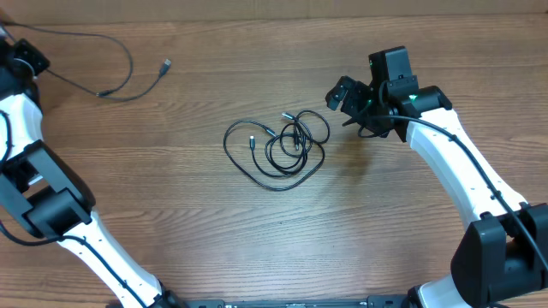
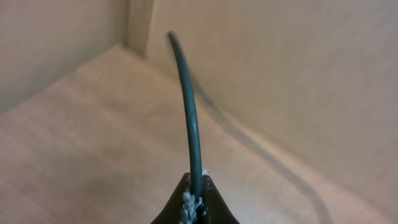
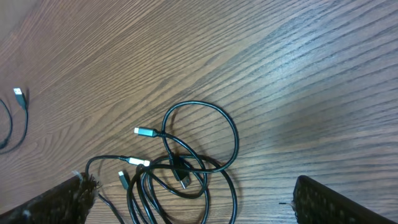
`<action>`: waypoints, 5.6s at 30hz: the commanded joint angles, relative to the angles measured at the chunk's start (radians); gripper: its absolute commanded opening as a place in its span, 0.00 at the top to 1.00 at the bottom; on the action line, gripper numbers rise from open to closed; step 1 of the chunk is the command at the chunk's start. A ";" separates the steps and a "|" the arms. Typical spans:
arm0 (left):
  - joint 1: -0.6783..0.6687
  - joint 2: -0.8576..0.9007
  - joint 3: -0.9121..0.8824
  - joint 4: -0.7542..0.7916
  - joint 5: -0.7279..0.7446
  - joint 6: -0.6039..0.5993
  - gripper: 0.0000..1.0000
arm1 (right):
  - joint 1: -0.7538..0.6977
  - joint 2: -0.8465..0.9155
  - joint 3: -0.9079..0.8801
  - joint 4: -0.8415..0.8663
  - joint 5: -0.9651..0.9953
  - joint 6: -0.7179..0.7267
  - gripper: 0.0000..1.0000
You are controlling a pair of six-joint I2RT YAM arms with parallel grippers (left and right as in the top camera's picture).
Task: Untangle cables
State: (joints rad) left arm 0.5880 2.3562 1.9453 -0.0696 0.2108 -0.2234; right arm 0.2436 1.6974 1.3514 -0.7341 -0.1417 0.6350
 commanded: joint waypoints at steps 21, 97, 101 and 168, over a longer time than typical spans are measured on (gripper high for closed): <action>-0.055 -0.187 0.003 -0.366 0.136 -0.142 0.01 | -0.002 0.000 -0.005 0.002 0.010 -0.005 0.00; -0.195 0.268 0.055 -0.458 -0.288 -0.121 0.91 | -0.002 0.000 -0.005 0.002 0.010 -0.005 0.00; -0.195 0.228 0.204 -0.690 -0.288 -0.121 0.87 | -0.002 0.000 -0.005 0.002 0.010 -0.005 0.00; -1.138 0.040 0.380 -1.360 -0.038 -0.257 0.53 | -0.355 0.000 -0.004 -0.282 -0.084 0.116 0.00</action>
State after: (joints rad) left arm -0.5514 2.3756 2.3295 -1.4170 0.1947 -0.4450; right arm -0.1143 1.6974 1.3502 -1.0168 -0.2287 0.7551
